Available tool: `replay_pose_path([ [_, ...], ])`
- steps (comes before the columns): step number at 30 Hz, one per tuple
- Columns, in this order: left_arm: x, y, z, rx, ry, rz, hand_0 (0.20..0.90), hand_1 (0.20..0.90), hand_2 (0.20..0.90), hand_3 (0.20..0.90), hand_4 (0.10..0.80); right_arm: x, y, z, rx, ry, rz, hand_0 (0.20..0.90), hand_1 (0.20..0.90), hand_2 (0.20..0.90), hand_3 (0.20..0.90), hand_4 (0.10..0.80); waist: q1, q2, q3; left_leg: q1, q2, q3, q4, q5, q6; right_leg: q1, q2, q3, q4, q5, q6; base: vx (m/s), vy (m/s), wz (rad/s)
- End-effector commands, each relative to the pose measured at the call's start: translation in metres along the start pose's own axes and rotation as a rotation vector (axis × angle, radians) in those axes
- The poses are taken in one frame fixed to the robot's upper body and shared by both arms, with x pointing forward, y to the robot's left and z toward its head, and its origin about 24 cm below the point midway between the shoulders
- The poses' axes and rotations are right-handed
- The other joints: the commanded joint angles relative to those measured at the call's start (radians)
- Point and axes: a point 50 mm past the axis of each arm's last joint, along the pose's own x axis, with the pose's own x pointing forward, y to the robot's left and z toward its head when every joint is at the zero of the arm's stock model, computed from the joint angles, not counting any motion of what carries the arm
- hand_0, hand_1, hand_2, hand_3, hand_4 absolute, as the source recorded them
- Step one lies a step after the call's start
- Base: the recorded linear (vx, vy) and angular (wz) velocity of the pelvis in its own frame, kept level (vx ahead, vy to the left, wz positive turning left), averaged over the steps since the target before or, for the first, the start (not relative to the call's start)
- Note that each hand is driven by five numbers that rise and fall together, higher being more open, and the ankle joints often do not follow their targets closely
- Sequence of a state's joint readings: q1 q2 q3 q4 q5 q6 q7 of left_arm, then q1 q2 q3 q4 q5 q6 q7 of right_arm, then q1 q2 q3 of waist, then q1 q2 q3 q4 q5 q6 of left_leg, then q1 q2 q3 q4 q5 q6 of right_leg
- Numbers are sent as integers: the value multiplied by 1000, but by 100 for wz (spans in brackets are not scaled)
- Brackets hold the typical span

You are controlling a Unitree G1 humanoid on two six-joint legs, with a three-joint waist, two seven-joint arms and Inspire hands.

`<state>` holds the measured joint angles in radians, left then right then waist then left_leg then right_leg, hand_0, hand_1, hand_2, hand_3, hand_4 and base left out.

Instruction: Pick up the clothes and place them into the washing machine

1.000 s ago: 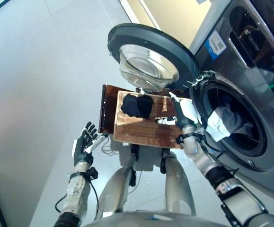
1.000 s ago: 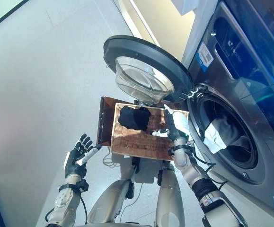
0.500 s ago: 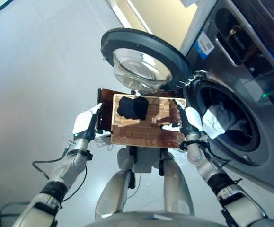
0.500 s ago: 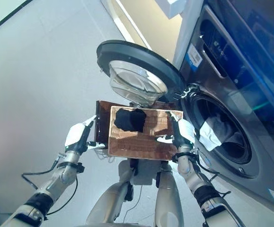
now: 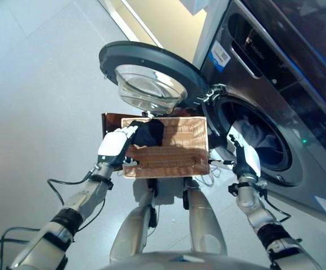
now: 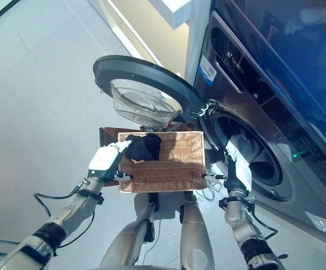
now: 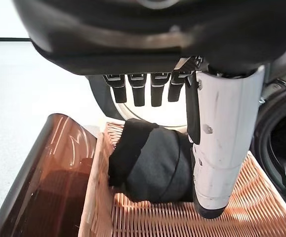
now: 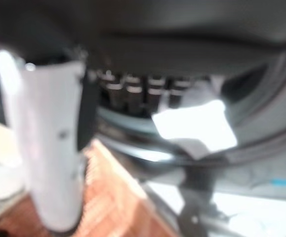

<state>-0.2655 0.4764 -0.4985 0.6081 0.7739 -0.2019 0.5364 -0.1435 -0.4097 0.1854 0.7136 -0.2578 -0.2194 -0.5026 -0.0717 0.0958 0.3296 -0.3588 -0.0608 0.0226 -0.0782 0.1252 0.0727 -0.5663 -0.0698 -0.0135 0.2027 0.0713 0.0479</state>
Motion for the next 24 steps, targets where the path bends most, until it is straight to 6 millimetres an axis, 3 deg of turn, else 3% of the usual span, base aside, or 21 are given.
replay_pose_path([
  [1, 8, 8, 1, 40, -29, 70, 900, 900, 900, 900, 800, -7, -10, 5, 42, -68, -62, 900, 900, 900, 900, 800, 14, -19, -59, -18, -10, -31, -9, -59, -75, -37, 35, -20, -12, -19, 3, -9, -11, -6],
  [14, 38, 28, -9, 181, 35, 165, 900, 900, 900, 900, 800, -26, -29, -20, -16, -27, -71, 900, 900, 900, 900, 800, -29, -49, -18, -48, -4, -17, -9, -52, -80, -74, 43, -15, -9, -7, 2, -8, -9, -5],
  [24, 48, 46, -20, 225, 92, 250, 900, 900, 900, 900, 800, -31, -42, -6, -12, -130, -75, 900, 900, 900, 900, 800, -50, -90, 41, -70, 10, 3, -9, -40, -82, -102, 57, -13, -17, 8, 0, -19, -15, -7],
])
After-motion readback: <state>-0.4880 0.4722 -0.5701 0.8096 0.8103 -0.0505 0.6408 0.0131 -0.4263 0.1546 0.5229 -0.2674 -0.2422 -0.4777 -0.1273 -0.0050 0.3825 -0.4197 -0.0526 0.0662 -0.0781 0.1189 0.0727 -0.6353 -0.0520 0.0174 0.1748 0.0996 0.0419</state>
